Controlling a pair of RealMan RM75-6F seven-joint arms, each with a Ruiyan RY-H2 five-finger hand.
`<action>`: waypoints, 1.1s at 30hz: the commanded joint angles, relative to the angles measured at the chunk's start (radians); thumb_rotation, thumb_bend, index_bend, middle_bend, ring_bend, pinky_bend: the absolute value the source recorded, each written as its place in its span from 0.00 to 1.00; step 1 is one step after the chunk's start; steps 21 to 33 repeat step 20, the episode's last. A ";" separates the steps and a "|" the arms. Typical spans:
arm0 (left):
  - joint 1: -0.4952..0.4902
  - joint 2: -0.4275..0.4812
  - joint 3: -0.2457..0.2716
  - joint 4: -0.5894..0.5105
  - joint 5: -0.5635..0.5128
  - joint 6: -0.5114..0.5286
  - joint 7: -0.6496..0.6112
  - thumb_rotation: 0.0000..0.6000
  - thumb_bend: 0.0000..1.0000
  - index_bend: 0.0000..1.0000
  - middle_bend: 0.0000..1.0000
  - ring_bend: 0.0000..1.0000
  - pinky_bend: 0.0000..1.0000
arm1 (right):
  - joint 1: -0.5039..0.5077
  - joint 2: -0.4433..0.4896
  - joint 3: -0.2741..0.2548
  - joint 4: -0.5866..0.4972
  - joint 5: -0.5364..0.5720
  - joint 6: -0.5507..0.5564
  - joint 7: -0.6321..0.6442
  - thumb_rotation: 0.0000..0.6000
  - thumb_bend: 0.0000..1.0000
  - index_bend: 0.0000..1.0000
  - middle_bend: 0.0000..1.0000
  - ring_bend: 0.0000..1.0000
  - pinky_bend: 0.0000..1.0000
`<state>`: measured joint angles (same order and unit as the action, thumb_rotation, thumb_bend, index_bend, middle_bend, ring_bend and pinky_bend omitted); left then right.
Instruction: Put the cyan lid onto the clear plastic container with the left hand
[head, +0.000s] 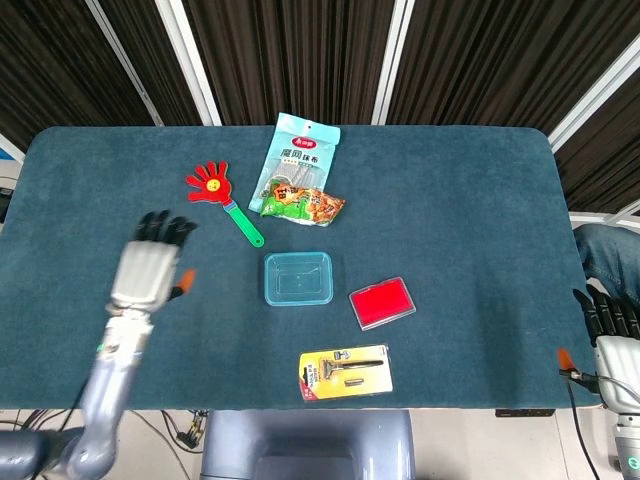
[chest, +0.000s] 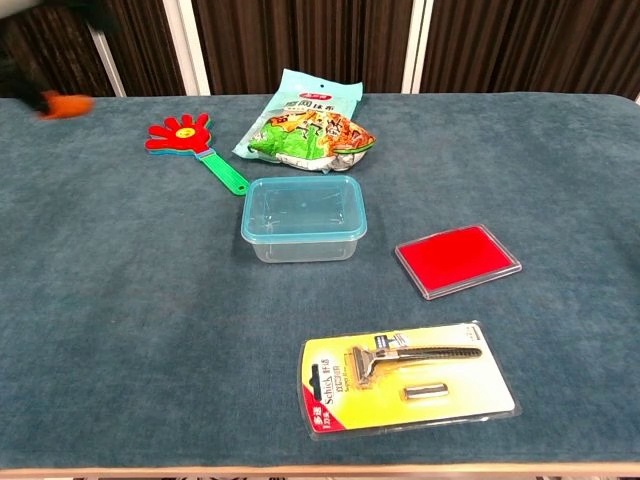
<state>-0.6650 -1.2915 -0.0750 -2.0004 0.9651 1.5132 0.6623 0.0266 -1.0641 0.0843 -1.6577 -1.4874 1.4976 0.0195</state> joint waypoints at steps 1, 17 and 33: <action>0.190 0.122 0.155 0.055 0.154 0.088 -0.283 1.00 0.31 0.19 0.15 0.04 0.07 | 0.009 -0.006 -0.007 0.022 -0.037 0.011 0.026 1.00 0.39 0.03 0.00 0.00 0.00; 0.441 0.120 0.195 0.340 0.317 0.163 -0.653 1.00 0.30 0.19 0.10 0.00 0.02 | 0.035 -0.030 -0.032 0.088 -0.146 0.040 0.014 1.00 0.39 0.02 0.00 0.00 0.00; 0.456 0.124 0.180 0.328 0.315 0.160 -0.650 1.00 0.30 0.19 0.10 0.00 0.02 | 0.036 -0.028 -0.031 0.082 -0.143 0.040 0.010 1.00 0.39 0.02 0.00 0.00 0.00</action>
